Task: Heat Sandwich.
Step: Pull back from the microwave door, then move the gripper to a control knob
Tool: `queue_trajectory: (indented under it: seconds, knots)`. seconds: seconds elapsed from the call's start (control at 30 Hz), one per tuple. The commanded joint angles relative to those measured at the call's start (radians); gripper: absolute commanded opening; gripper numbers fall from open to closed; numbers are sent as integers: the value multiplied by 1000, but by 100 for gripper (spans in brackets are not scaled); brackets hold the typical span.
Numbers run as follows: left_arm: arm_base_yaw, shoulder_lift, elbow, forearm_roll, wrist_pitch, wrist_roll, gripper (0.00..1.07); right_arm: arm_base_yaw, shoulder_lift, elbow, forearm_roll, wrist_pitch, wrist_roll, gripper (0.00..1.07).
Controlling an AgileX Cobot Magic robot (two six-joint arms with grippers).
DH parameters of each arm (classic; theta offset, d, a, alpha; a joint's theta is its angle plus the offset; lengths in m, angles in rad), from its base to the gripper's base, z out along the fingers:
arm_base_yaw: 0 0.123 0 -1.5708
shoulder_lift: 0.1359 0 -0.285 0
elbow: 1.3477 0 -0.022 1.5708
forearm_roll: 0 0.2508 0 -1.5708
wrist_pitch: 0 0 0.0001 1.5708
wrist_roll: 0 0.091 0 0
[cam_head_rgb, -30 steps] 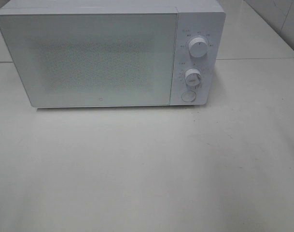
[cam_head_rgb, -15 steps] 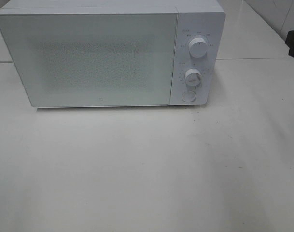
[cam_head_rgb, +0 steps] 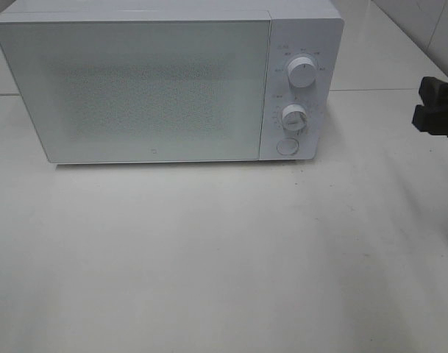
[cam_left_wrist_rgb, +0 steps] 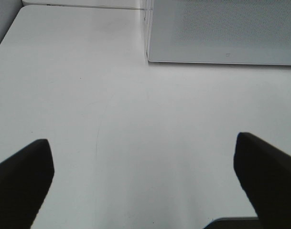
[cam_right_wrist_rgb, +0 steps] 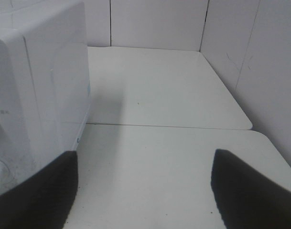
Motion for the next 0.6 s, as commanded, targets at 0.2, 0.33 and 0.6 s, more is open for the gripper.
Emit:
queue_trajectory:
  seconds: [0.2,0.33,0.6]
  knots:
    - [-1,-23,4,-1,-14,-1,98,179,93,8,171,-124,-71,74]
    - [-1,-23,4,-1,-14,-1,98,245,136,8,241,-149,-71,74]
    - [-1,-23,4,-1,-14,-1,98,401,246,6,358,-261,-81,74]
